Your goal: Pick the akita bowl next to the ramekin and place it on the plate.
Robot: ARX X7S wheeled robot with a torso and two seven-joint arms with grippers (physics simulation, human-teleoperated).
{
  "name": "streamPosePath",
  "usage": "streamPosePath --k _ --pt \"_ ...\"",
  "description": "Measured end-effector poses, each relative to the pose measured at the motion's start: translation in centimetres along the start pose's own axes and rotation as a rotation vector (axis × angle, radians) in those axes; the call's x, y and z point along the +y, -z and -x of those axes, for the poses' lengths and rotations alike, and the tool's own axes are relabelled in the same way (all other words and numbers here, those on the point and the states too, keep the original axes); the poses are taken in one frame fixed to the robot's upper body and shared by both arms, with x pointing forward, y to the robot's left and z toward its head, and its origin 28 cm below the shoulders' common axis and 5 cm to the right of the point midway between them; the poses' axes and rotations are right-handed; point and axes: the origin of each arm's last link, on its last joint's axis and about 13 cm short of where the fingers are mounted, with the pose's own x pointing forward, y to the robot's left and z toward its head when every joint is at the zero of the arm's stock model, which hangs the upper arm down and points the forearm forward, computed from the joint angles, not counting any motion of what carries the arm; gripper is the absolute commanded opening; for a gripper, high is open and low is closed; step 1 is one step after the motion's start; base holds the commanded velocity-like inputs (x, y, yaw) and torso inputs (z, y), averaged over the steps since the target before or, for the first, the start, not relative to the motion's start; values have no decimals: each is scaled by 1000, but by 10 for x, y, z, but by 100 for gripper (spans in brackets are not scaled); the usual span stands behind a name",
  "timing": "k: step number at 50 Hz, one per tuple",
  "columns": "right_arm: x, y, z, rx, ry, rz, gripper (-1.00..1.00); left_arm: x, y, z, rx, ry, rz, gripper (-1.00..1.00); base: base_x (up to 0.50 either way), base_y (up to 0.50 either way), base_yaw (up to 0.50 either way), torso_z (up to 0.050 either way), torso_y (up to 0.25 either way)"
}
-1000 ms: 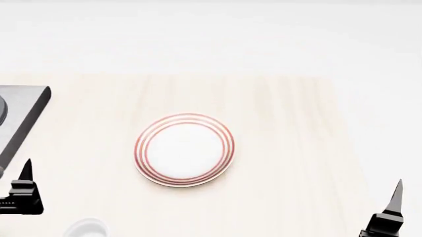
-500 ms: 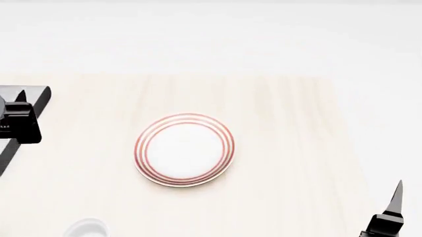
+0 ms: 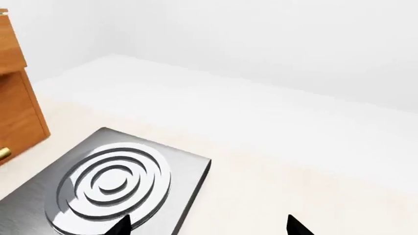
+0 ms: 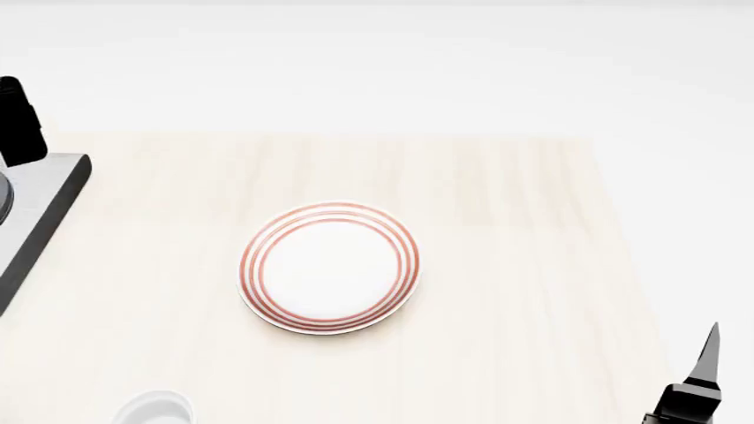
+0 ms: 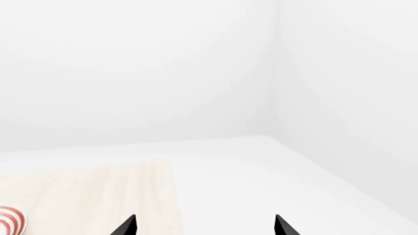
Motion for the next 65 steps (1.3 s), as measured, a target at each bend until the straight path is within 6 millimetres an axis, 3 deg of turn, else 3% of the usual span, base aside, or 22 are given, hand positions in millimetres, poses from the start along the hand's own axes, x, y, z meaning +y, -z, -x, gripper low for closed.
streamPosePath --k 19,37,65 --pt "0 0 0 -1 -1 -2 100 -4 -1 -4 171 -92 37 100 0 0 0 0 0" --pt "0 0 0 -2 0 -4 100 -8 -6 -3 228 -158 101 100 0 0 0 0 0" --pt "0 0 0 -2 2 -5 100 -4 8 -6 288 -224 140 100 0 0 0 0 0"
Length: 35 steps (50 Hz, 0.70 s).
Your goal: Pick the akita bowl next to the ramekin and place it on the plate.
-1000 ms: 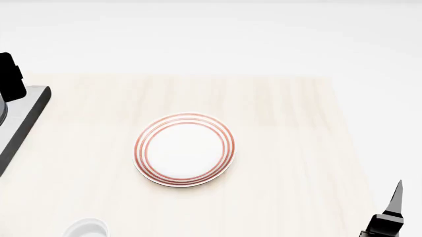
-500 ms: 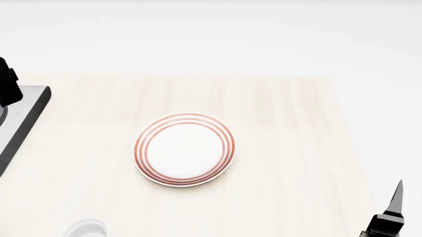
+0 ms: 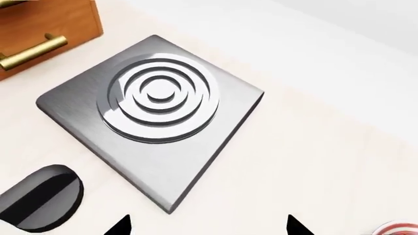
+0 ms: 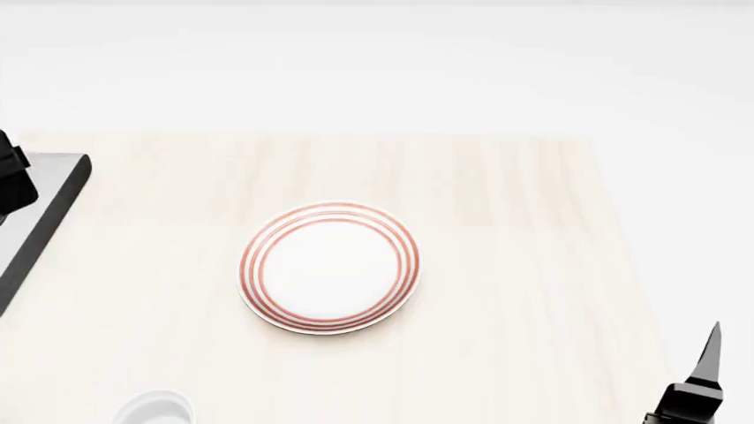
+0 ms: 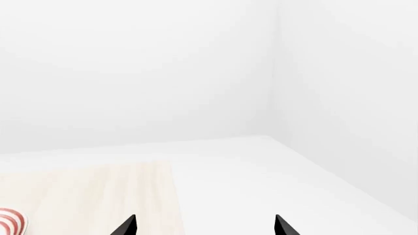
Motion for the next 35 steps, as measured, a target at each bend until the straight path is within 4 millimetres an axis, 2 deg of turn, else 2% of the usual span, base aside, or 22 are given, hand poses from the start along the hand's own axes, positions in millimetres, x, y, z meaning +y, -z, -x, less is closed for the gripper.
streamPosePath --k 35 --pt "0 0 0 0 0 1 100 2 11 -3 42 -36 -15 100 0 0 0 0 0"
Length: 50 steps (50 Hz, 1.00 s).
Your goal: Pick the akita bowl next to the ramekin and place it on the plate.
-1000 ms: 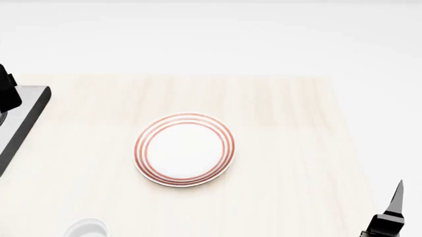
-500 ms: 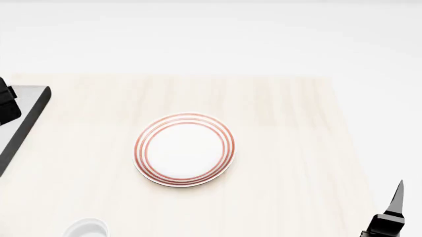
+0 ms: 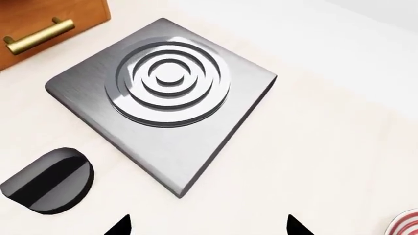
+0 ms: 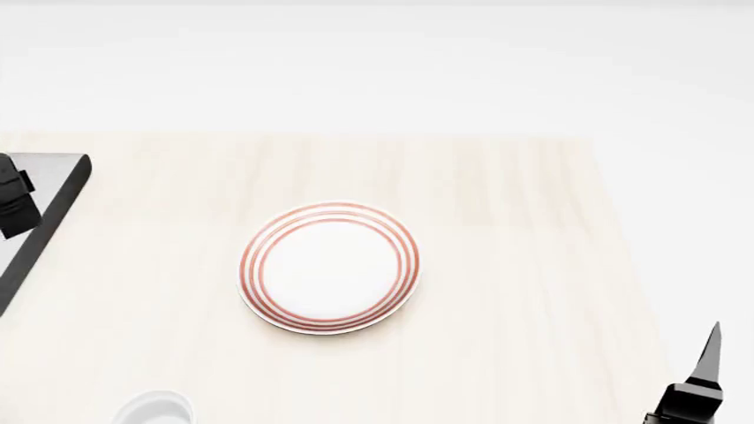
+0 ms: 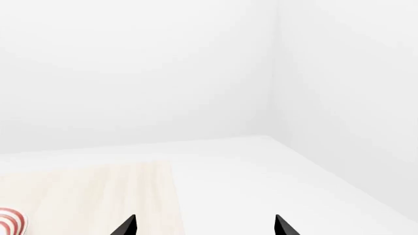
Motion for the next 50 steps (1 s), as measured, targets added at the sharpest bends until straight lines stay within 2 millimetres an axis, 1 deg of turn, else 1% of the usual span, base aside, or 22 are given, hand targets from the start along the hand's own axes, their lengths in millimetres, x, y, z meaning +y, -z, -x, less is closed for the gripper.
streamPosePath --k 37,50 --pt "0 0 0 0 1 0 100 1 14 -4 55 -28 16 100 0 0 0 0 0" --pt "0 0 0 0 1 -1 100 -2 18 -3 58 -21 7 100 0 0 0 0 0"
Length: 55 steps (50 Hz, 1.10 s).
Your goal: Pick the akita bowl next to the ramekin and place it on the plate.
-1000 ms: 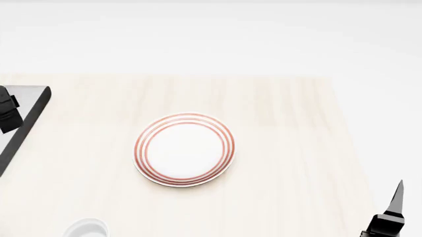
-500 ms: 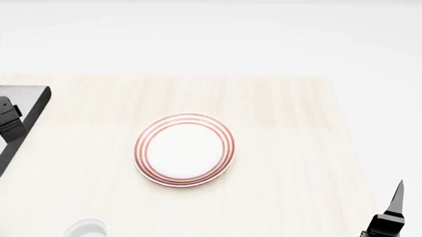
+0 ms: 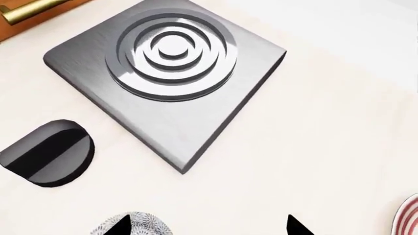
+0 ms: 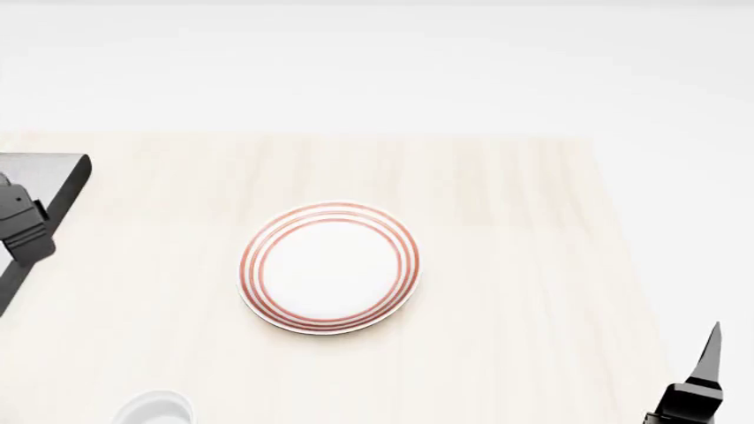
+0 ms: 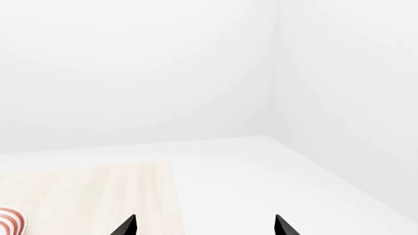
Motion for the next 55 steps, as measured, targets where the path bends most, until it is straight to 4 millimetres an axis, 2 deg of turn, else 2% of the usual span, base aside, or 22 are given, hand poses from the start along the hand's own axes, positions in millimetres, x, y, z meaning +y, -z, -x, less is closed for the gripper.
streamPosePath --k 18,44,55 --pt "0 0 0 -1 0 1 100 -1 1 1 15 2 26 100 0 0 0 0 0" --pt "0 0 0 -2 1 1 100 9 -2 -3 23 -25 111 100 0 0 0 0 0" --pt "0 0 0 -2 2 1 100 12 -1 -5 22 -35 133 100 0 0 0 0 -213"
